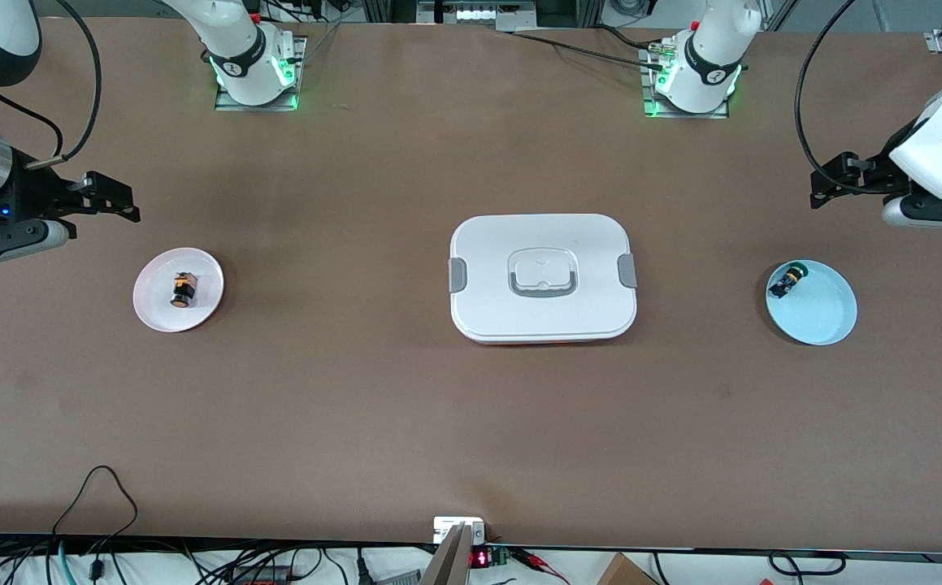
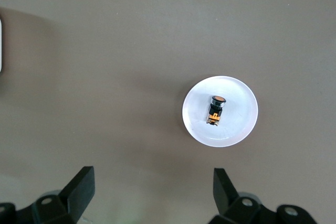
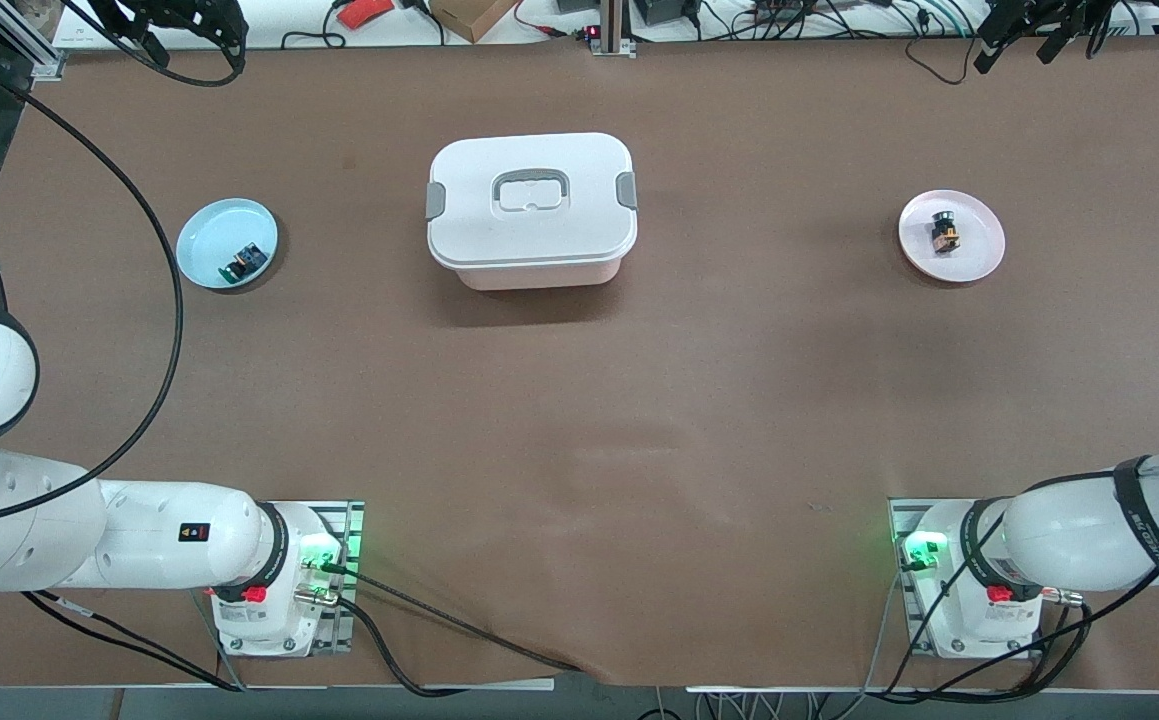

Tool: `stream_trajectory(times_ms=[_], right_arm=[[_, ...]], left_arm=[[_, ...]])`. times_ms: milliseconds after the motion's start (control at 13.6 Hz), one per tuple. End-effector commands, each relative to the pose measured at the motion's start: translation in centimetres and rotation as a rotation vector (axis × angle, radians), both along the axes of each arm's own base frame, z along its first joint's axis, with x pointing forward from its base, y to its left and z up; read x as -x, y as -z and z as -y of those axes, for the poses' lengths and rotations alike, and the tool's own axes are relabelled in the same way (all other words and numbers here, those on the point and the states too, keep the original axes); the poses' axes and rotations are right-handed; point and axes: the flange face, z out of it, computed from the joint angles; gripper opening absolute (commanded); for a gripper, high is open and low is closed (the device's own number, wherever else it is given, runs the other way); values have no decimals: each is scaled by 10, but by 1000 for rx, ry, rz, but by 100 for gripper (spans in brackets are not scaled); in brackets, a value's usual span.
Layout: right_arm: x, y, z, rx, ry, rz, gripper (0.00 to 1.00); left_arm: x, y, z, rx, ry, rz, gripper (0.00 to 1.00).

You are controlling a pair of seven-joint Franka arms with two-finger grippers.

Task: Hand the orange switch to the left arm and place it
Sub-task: 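Move the right gripper over the orange switch on the white plate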

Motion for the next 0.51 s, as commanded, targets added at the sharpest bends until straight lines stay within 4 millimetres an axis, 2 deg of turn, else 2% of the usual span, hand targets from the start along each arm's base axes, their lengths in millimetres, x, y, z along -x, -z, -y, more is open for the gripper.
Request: stream_trajectory(times_ms=[0, 440], right_arm=[[0, -6, 0, 13, 14, -5, 100], [-1, -2, 0, 17, 3, -14, 100]], left_arm=[[1, -3, 0, 0, 11, 4, 100], [1, -3, 0, 0, 11, 4, 100]])
